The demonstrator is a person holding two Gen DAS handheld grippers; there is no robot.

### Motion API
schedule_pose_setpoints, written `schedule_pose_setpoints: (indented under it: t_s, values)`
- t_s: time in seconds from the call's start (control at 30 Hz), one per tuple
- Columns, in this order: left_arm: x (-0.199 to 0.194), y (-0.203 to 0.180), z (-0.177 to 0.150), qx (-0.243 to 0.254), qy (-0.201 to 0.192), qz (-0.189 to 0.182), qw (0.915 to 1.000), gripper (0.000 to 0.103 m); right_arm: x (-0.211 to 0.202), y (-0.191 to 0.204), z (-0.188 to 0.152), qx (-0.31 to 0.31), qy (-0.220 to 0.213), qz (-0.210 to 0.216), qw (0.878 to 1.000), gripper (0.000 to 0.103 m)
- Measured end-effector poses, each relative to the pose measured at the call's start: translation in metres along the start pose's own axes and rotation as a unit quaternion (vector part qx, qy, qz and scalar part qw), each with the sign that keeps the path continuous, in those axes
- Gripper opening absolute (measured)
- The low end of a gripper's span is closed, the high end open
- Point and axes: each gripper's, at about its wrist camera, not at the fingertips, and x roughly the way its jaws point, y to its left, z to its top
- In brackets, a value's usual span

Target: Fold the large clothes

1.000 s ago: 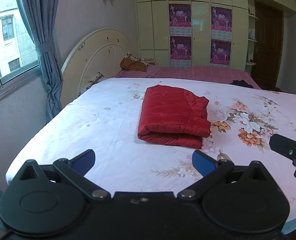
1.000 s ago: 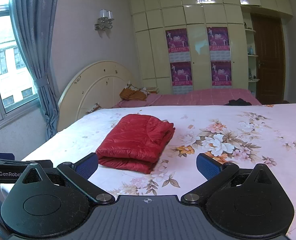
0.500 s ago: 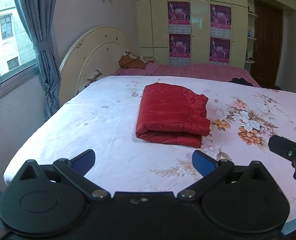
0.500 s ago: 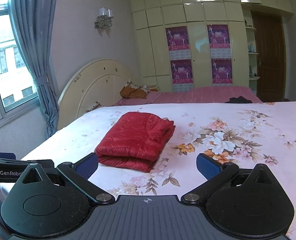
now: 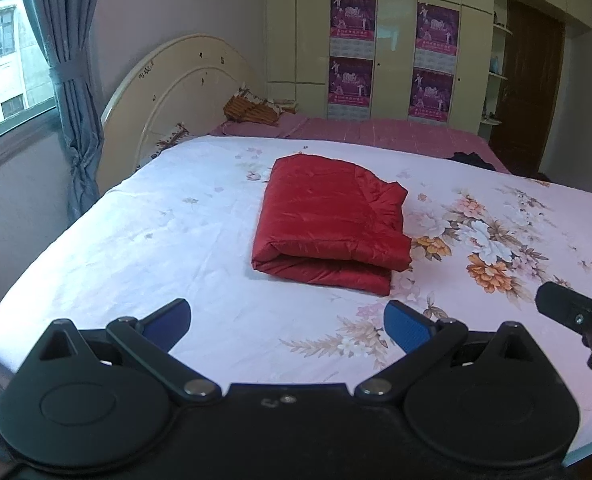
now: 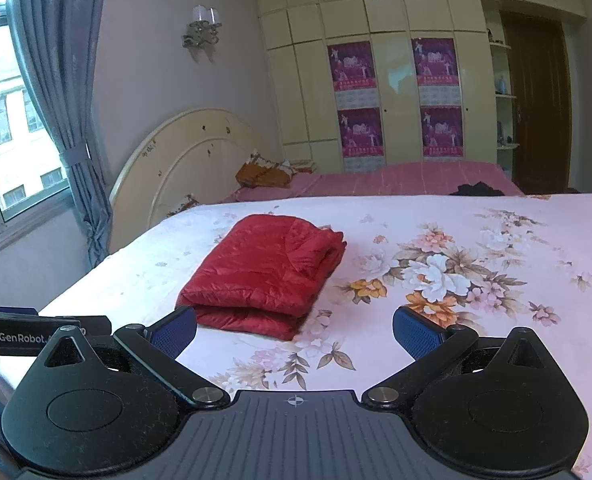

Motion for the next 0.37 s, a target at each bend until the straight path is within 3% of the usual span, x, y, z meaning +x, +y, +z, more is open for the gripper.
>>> schedule_pose_setpoints:
  t_s: [0.23,0.37]
  values:
    - [0.020,-0.002,0.007,0.006,-0.005,-0.004,1.0000,0.096,0.018,-0.007,0.002,0.007,0.009,-0.003,1.000,0.103]
    - [0.036,-0.004,0.015,0.013,-0.007,-0.003,0.9999,0.101,0.034,-0.014,0.003,0.011,0.017,-0.012,1.000,0.103]
